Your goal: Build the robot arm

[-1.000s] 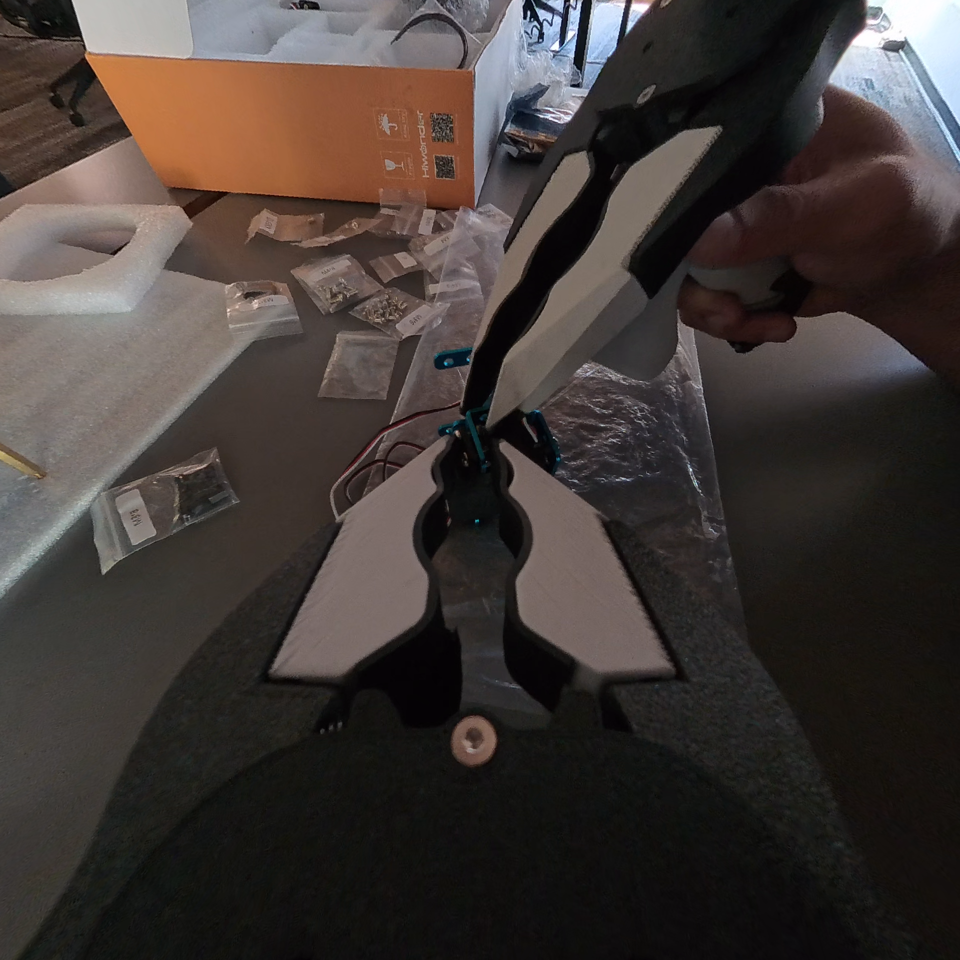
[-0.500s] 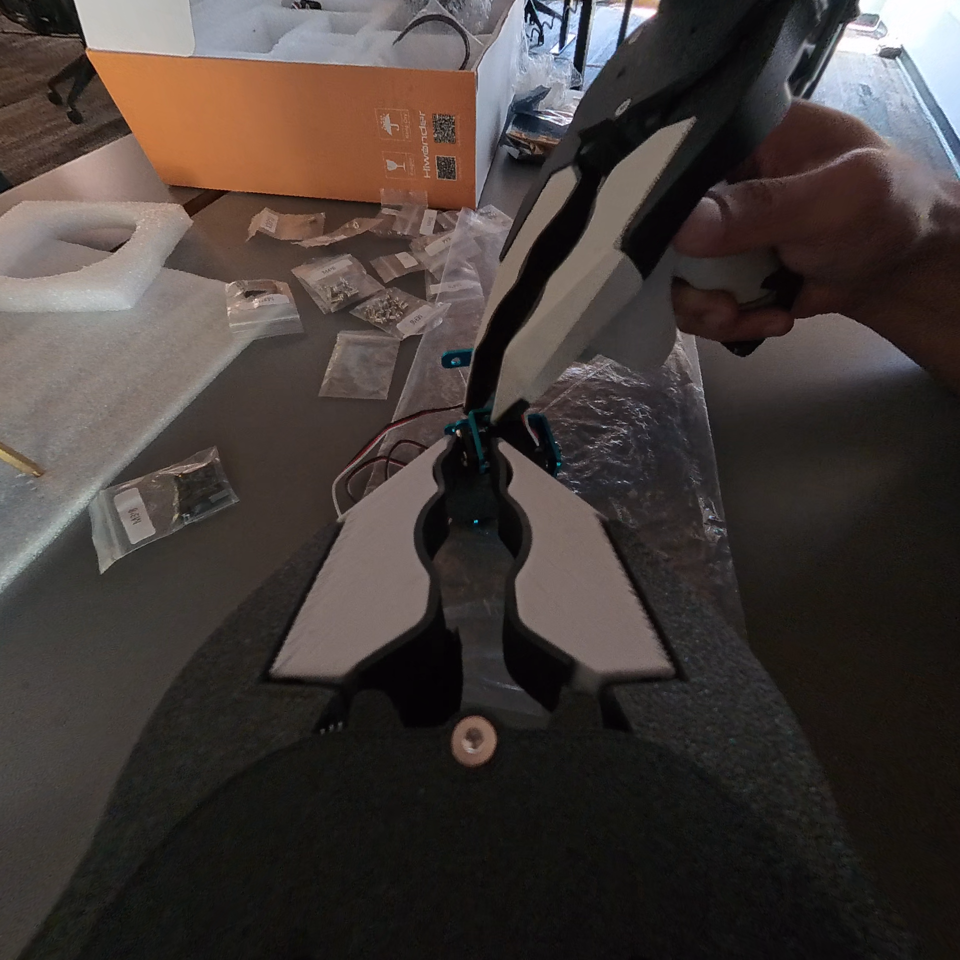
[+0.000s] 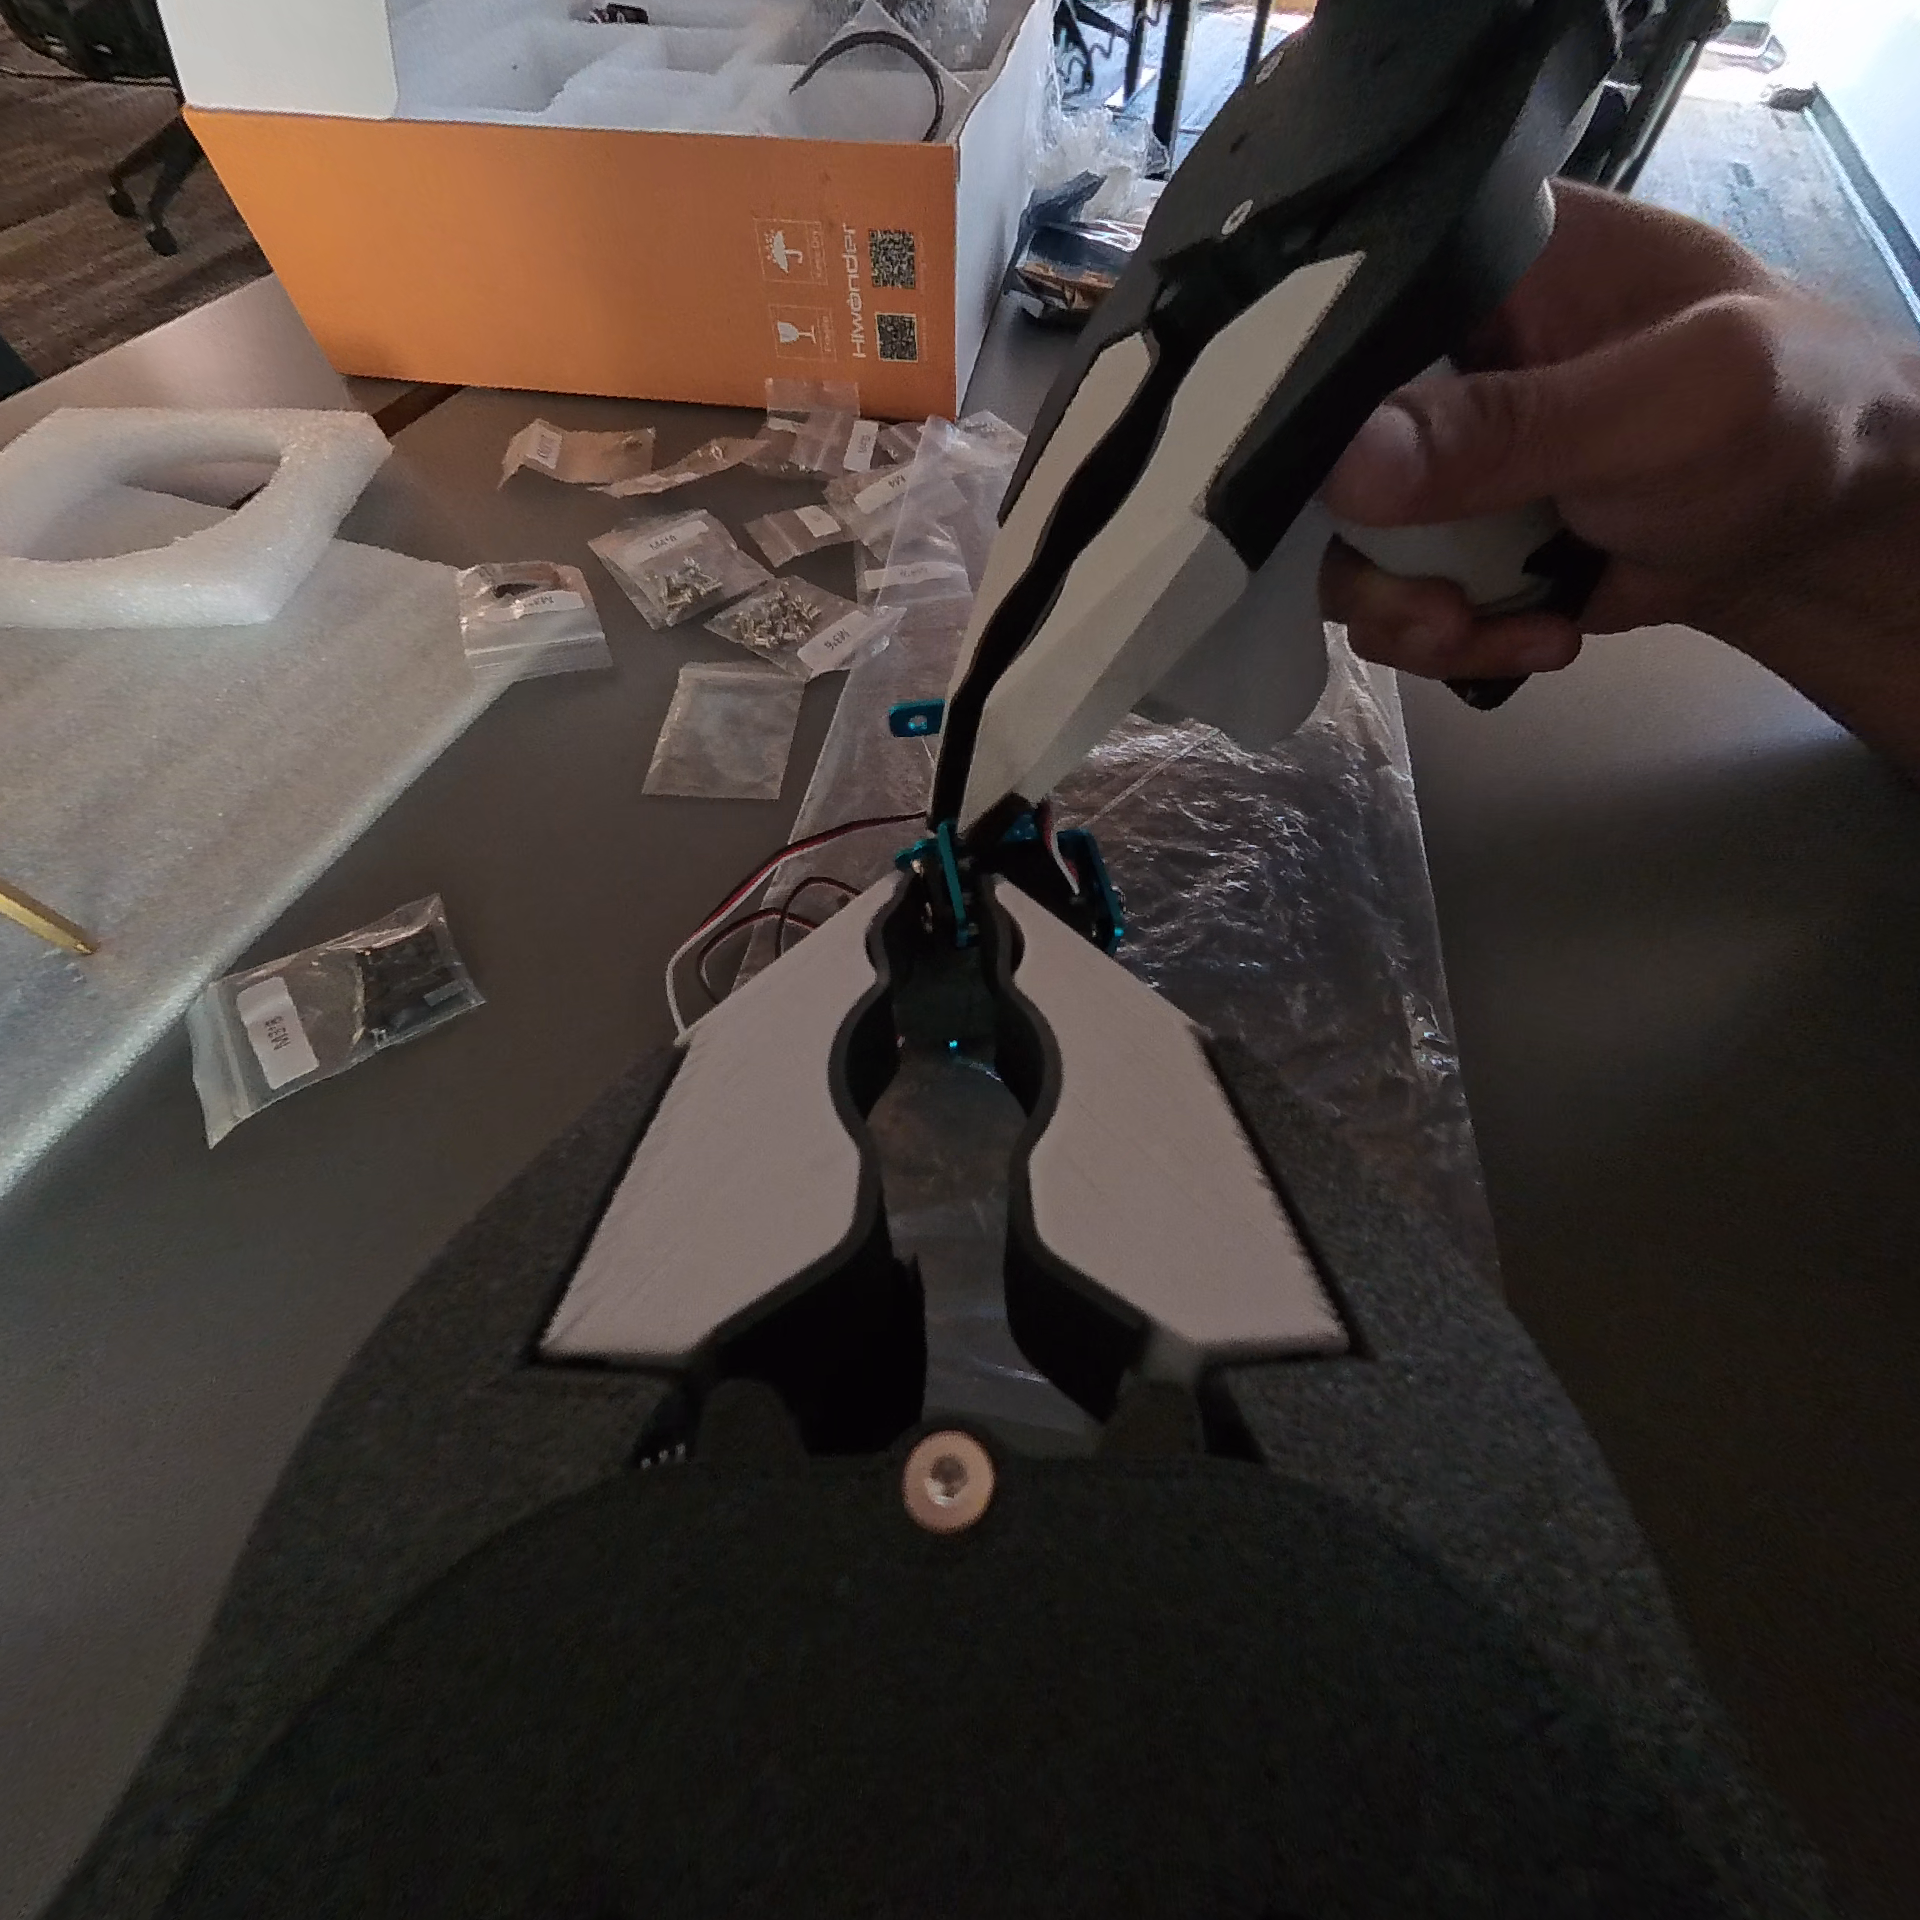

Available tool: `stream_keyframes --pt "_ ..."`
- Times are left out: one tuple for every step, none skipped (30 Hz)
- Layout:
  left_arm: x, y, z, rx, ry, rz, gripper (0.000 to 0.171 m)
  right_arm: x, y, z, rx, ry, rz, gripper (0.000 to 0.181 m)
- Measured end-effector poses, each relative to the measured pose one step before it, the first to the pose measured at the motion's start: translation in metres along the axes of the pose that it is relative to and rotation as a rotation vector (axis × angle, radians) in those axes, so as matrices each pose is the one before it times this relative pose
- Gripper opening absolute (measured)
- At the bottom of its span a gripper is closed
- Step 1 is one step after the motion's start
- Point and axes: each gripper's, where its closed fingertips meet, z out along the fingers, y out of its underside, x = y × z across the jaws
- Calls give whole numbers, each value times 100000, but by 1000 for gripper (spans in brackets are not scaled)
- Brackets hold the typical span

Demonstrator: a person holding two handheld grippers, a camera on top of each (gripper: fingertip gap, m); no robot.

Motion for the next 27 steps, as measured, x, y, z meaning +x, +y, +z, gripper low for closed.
stream_keyframes --pt "0 2 8 49 19 44 11 -85 39 -29 -350 -440 -271 5" --pt "-40 -9 15 19 -149 -125 11 -214 -19 -12 -275 -1118 -178 11" --pt "-84 -4 36 -16 -363 -217 11 -287 -60 25 -98 -1148 -115 19" --pt "-67 -12 31 -22 -416 -161 10 -53 -43 61 -134 1293 -1399 21" --pt "-45 -4 7 5 -371 5 10 95 -45 28 -239 2923 -2523 21" --pt "-24 -13 -2 31 -182 -14 10 4 -25 0 -545 2072 -1385 19" --pt "-18 0 -14 59 -10 -82 10 4 -16 0 -435 1458 -917 19" --pt "8 -2 -14 79 37 51 10 -14 -7 14 -227 617 -271 18" --pt "25 8 -11 73 145 223 10 -22 12 0 -217 -373 1061 18" --pt "48 -3 -9 67 366 237 10 -22 19 -18 113 -949 1098 19" --pt "84 3 7 44 564 132 10 235 73 -51 210 -178 1080 13" --pt "51 -6 13 4 393 61 10 167 86 -56 17 -1250 1504 10" --pt "11 -1 5 -11 0 149 10 -83 -7 -50 263 -2813 2916 11" --pt "-16 -4 11 -11 -295 246 10 -3 -33 8 370 -1594 2113 11" --pt "-32 -2 10 -22 -406 251 10 119 -1 49 238 722 -232 11" --pt "-28 -11 29 -22 -386 353 10 170 -10 31 -25 2562 -1600 8" --pt "-33 0 26 -18 -507 479 10 167 0 33 -281 3556 -2397 6" --pt "-40 -5 15 -26 -550 387 9 32 -36 33 -216 3030 -2323 6" --pt "-21 -4 10 -17 -344 232 9 -4 -20 20 -509 2577 -1814 6" --pt "-29 -2 6 -5 -195 129 9 11 -3 29 -455 2048 -1696 7" --pt "-9 -4 7 6 -83 70 9 10 -13 7 -289 1824 -1666 6" --pt "11 -1 -5 29 72 79 9 -12 6 -13 -342 1541 -1323 6" --pt "14 -5 2 32 58 116 9 -26 31 -27 -524 939 -722 6" --pt "-6 10 2 -10 -171 153 9 -6 -4 -30 -389 -14 616 5" --pt "-26 0 5 -20 -214 48 9 13 -23 -4 121 -1575 2356 4" --pt "-9 1 1 -2 58 -165 9 44 -16 -25 642 -2887 3829 2" --pt "15 0 1 0 235 -143 9 2 14 -19 663 -4039 4147 2"
